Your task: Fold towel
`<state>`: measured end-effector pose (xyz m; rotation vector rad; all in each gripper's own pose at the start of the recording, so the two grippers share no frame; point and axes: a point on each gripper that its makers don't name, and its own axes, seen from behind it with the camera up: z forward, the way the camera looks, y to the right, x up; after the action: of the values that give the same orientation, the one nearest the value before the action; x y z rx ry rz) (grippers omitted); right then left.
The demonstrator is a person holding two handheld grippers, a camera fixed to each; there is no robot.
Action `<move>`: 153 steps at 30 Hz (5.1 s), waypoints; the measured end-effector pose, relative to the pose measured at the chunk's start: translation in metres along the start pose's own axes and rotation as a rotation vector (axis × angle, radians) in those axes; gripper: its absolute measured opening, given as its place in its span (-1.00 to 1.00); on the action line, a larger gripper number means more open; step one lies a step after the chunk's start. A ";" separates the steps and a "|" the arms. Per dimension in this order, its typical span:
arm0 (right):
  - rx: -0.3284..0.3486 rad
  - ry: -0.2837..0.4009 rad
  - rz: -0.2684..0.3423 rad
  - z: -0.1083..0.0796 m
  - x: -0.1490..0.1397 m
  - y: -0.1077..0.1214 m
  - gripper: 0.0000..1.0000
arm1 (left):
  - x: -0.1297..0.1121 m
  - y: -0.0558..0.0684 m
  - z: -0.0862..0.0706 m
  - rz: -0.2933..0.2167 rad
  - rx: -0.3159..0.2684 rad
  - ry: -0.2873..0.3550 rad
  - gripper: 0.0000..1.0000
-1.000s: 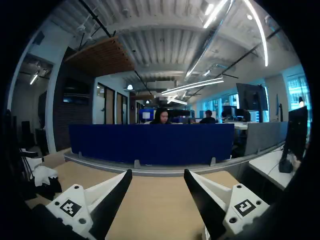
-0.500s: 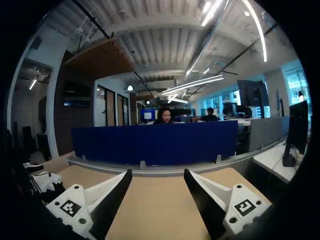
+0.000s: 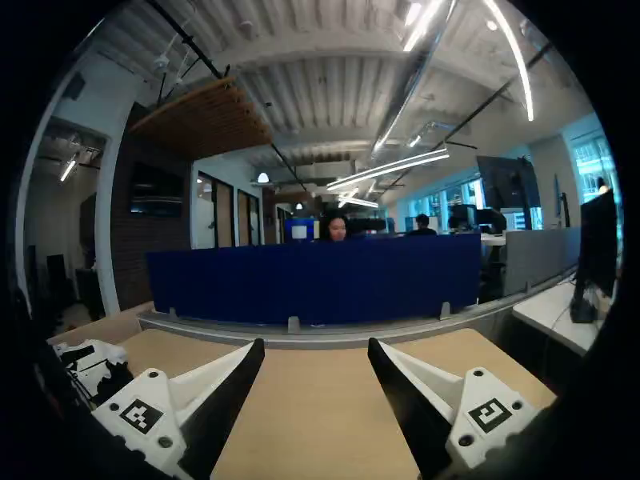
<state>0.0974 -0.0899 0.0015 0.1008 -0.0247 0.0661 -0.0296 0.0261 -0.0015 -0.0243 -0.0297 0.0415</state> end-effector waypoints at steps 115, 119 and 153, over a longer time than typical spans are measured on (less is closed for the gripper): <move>-0.089 0.020 0.024 0.004 -0.173 0.110 1.00 | -0.076 -0.004 0.011 -0.060 0.006 0.030 0.87; -0.085 0.022 0.027 0.005 -0.177 0.109 1.00 | -0.076 -0.004 0.011 -0.060 0.005 0.030 0.87; -0.094 0.036 -0.016 0.000 -0.184 0.110 1.00 | -0.076 -0.004 0.011 -0.060 0.005 0.030 0.88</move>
<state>-0.0935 0.0076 0.0069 0.0060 0.0093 0.0503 -0.1057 0.0190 0.0071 -0.0186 -0.0005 -0.0192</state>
